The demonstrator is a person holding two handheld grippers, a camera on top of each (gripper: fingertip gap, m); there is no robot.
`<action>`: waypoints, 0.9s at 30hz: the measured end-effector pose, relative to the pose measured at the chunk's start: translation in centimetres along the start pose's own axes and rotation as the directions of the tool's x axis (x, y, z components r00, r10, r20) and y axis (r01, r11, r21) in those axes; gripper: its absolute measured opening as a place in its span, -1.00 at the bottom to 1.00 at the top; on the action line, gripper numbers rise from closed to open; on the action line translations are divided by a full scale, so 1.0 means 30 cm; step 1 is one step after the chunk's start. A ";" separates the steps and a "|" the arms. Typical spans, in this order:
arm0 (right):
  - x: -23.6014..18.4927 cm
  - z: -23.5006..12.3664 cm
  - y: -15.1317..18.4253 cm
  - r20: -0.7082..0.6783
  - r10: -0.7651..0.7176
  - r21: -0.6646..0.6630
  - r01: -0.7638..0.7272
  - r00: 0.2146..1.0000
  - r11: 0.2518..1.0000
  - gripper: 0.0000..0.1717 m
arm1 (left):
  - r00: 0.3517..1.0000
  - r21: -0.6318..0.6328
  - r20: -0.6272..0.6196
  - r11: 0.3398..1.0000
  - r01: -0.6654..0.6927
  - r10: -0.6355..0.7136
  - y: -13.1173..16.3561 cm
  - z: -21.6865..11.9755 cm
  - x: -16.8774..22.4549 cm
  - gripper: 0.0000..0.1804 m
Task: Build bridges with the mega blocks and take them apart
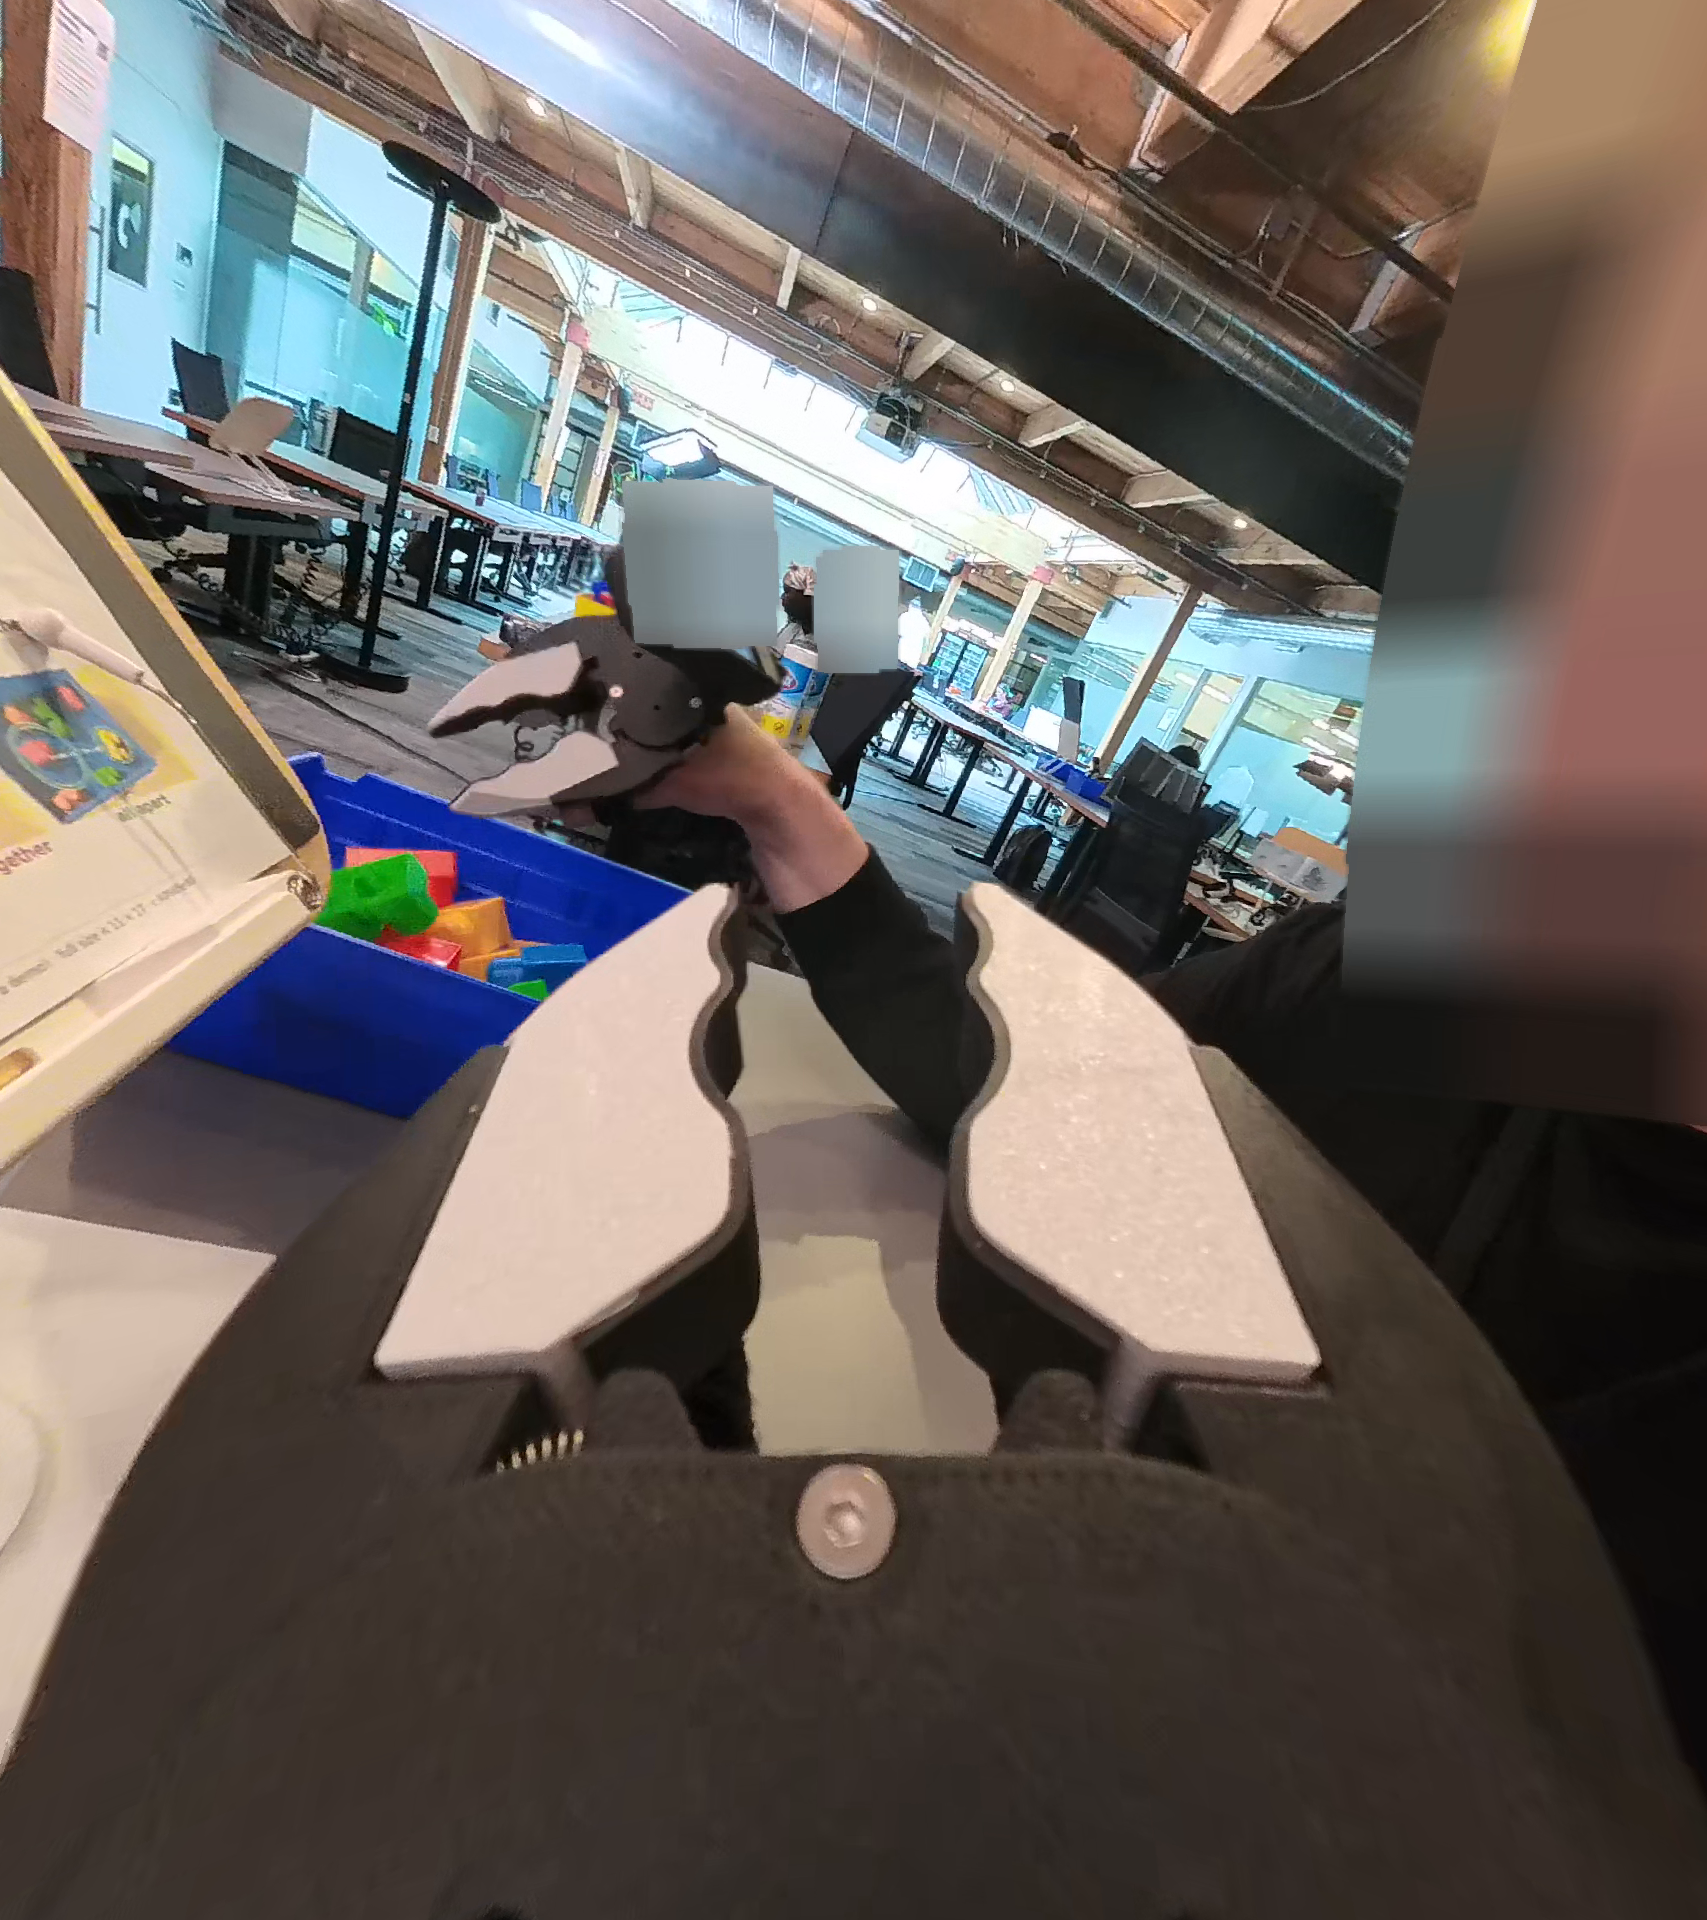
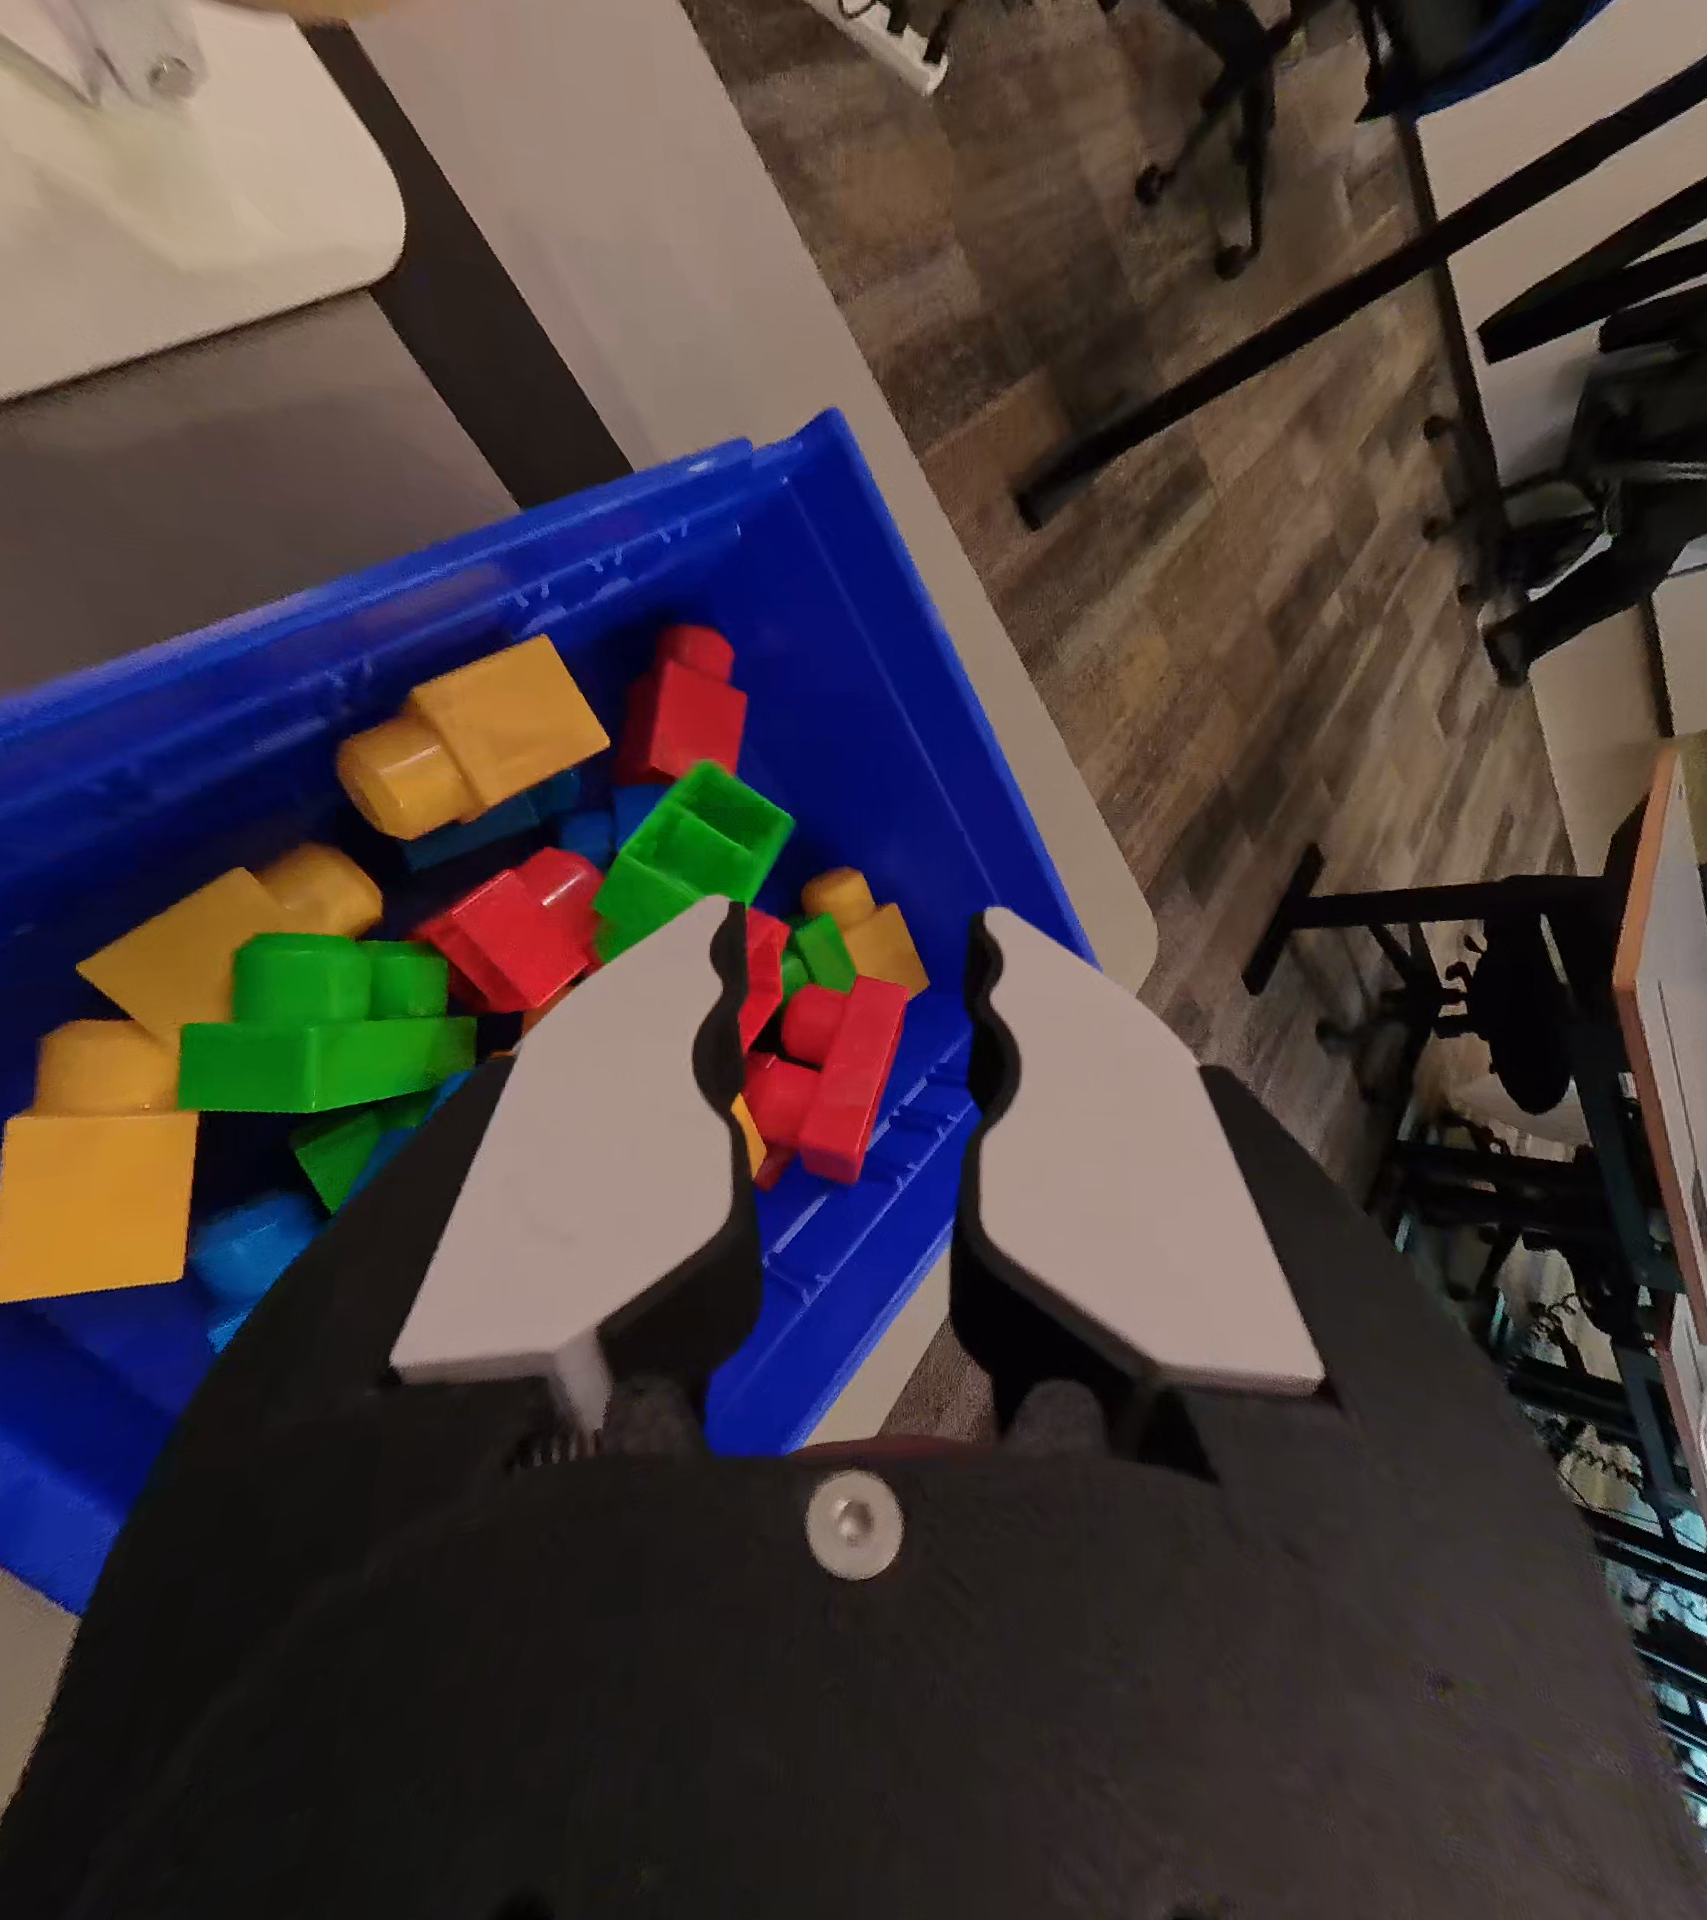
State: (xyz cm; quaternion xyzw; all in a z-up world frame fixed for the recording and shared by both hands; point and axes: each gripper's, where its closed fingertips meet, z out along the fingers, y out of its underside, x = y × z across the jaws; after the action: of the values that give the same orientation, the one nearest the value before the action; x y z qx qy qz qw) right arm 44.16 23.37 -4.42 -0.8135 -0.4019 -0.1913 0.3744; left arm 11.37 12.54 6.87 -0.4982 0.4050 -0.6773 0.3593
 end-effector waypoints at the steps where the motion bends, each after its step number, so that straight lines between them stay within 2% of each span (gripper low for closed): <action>1: 0.008 -0.014 -0.009 -0.013 0.001 0.011 0.000 1.000 1.000 -0.53 | 1.000 0.003 0.007 1.000 -0.006 0.006 -0.008 -0.006 -0.001 -0.59; 8: 0.024 -0.111 -0.077 -0.040 0.011 0.113 -0.007 0.999 0.994 -0.67 | 0.995 0.017 0.077 0.997 -0.072 0.071 -0.070 -0.072 0.006 -0.58; 15: -0.005 -0.152 -0.132 -0.037 -0.024 0.153 0.030 0.999 0.988 -0.70 | 0.942 0.047 0.266 0.973 -0.225 0.205 -0.207 -0.257 0.024 -0.60; 18: -0.023 -0.163 -0.154 -0.029 -0.039 0.169 0.043 0.999 0.985 -0.70 | 0.845 -0.041 0.451 0.953 -0.301 0.287 -0.233 -0.371 -0.016 -0.60; 21: -0.023 -0.175 -0.172 -0.045 -0.036 0.186 0.044 0.998 0.982 -0.68 | 0.690 -0.182 0.632 0.933 -0.312 0.354 -0.238 -0.510 -0.088 -0.59; 23: -0.028 -0.183 -0.183 -0.041 -0.036 0.201 0.044 0.999 0.979 -0.67 | 0.554 -0.308 0.729 0.916 -0.259 0.402 -0.217 -0.622 -0.158 -0.58; 25: -0.028 -0.190 -0.190 -0.045 -0.035 0.209 0.043 0.998 0.977 -0.67 | 0.450 -0.414 0.771 0.892 -0.181 0.450 -0.177 -0.728 -0.221 -0.56; 27: -0.033 -0.191 -0.193 -0.038 -0.038 0.213 0.045 0.999 0.976 -0.67 | 0.443 -0.524 0.745 0.849 -0.073 0.498 -0.107 -0.808 -0.279 -0.53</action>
State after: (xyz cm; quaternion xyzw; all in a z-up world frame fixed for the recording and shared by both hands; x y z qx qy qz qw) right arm 38.89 20.79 1.32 -0.7568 -0.4305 -0.1683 0.4621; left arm -10.24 25.94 2.31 -0.7535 0.3850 -0.1599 0.5084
